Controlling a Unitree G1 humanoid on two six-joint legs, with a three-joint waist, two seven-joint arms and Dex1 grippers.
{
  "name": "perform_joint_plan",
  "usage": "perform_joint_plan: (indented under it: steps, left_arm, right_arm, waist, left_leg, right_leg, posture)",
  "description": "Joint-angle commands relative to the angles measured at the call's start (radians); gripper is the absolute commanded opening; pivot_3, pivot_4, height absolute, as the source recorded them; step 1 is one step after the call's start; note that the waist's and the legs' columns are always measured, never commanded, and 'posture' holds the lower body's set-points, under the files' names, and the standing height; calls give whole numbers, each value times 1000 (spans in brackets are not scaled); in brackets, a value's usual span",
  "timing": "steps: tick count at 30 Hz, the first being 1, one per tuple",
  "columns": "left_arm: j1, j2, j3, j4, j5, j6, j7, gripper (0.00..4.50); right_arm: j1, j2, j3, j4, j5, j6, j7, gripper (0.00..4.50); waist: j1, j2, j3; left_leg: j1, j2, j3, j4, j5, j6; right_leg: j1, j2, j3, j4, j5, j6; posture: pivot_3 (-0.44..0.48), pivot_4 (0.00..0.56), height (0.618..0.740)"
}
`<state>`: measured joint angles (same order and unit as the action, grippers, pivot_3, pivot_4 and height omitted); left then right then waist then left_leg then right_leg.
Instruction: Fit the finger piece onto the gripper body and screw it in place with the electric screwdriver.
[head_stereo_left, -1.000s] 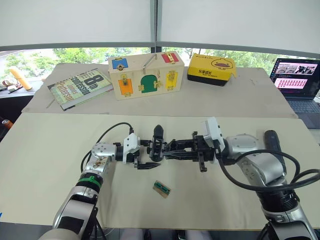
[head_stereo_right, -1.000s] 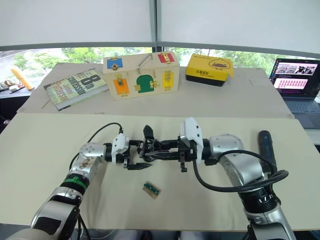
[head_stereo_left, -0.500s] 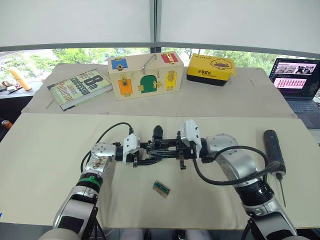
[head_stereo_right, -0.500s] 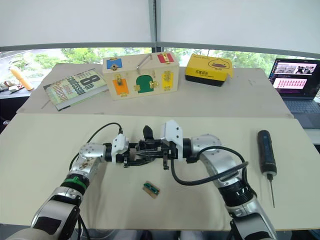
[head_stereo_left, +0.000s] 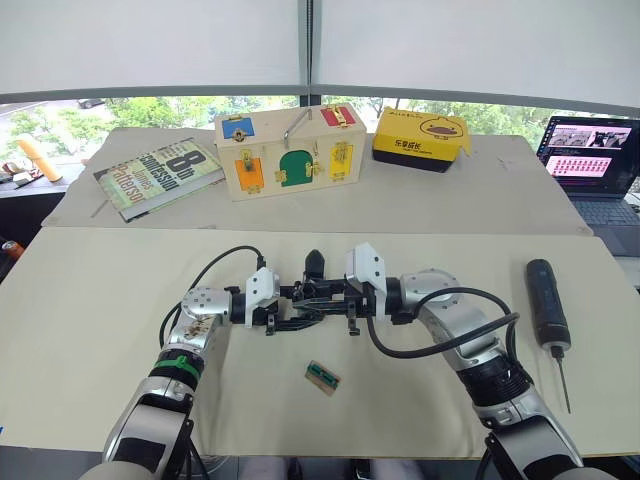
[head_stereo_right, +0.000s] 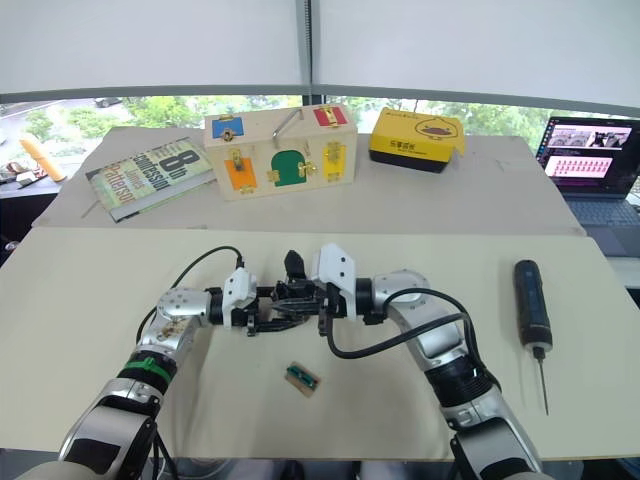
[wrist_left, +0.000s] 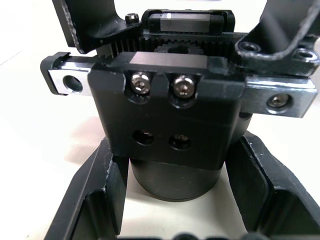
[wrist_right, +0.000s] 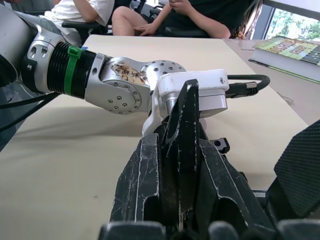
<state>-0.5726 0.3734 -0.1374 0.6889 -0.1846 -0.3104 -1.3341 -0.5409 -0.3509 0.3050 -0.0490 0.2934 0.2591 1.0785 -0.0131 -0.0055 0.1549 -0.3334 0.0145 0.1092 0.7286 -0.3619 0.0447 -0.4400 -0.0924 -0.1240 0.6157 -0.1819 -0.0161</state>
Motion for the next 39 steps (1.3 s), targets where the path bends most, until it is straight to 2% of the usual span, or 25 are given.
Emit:
perform_joint_plan:
  steps: [1,16,26,32,39]
  left_arm:
    - [28,13,-18,16,30,24,6,2302]
    - [31,18,-13,19,28,35,15,2302]
    - [38,19,-18,13,28,33,11,2302]
    - [44,17,-18,4,20,35,11,2302]
    - [47,15,-17,-2,15,39,10,2302]
  right_arm:
    - [-9,-7,0,-7,-7,2,1,396]
    - [19,-3,29,-34,14,114,-5,396]
    - [1,-16,34,90,-48,150,-43,396]
    - [-27,-15,45,105,-54,204,-75,396]
    - [-54,-22,80,159,-83,245,-90,396]
  waist:
    - [0,0,0]
    - [0,0,-2]
    - [-1,1,-5]
    - [-2,1,-5]
    - [-6,1,-6]
  left_leg:
    - [0,0,0,0,0,0]
    - [1,0,0,0,0,0]
    - [3,0,0,0,0,0]
    - [12,1,1,0,0,0]
    - [14,2,1,0,0,0]
  right_leg:
    - [0,0,0,0,0,0]
    - [1,0,0,0,0,0]
    - [3,0,1,0,0,0]
    - [8,-2,3,3,0,-1]
    - [8,-6,4,6,-1,-1]
  posture:
    - [0,150,740]
    - [0,150,740]
    - [0,150,740]
    - [0,150,740]
    - [0,150,740]
